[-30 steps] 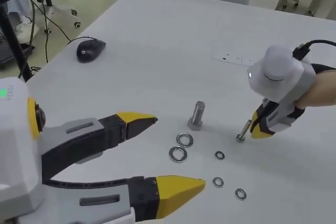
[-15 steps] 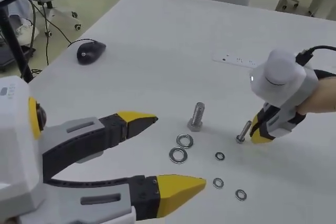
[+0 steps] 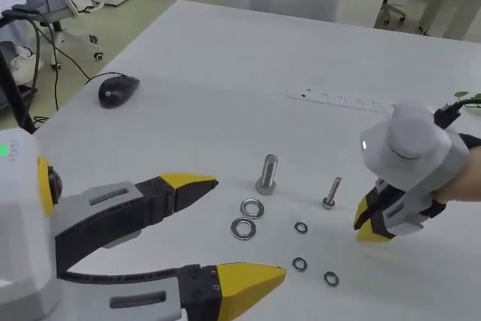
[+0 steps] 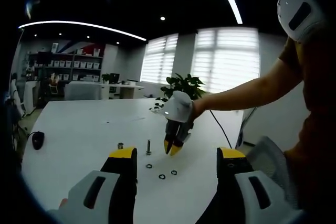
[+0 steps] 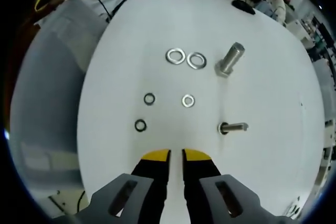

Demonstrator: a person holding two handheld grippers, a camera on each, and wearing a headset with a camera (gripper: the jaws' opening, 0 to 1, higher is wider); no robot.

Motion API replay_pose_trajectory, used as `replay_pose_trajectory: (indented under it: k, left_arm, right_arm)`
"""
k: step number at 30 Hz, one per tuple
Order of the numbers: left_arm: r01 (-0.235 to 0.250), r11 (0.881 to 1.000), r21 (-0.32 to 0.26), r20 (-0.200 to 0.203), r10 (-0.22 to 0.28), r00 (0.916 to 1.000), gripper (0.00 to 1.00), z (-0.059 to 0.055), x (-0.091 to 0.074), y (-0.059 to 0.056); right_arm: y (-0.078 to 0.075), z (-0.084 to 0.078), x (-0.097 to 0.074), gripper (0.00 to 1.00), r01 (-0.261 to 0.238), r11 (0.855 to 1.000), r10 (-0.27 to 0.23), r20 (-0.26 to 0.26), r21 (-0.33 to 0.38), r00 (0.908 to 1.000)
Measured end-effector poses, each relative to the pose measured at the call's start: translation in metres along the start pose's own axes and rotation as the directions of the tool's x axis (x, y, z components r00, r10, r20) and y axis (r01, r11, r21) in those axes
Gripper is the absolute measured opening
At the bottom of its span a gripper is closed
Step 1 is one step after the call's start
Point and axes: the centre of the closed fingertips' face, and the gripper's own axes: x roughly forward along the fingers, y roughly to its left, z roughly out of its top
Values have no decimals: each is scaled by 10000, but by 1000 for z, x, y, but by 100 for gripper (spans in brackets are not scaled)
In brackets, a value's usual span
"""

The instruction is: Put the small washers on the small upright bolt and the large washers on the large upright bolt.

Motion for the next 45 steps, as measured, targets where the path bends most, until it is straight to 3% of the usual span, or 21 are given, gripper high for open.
replay_pose_trajectory:
  k: [7,14,30,45]
  left_arm:
    - [130,9999,34,16,-130,9999,61,-1,-1,-9]
    - [221,9997,123,86,-222,9997,61,1,-3,-14]
    - [297,9995,112,315,-301,9991,61,6,-7,-17]
    - [260,9996,80,301,-262,9992,61,3,-7,-18]
  right_arm:
    - [27,7,12,12,-262,9996,264,228,-104,9994]
    - [39,13,19,13,-421,9991,424,267,-98,9987]
    - [42,23,34,20,-448,9988,449,55,-183,9990]
    - [42,22,35,18,-211,9981,208,-61,-586,9998]
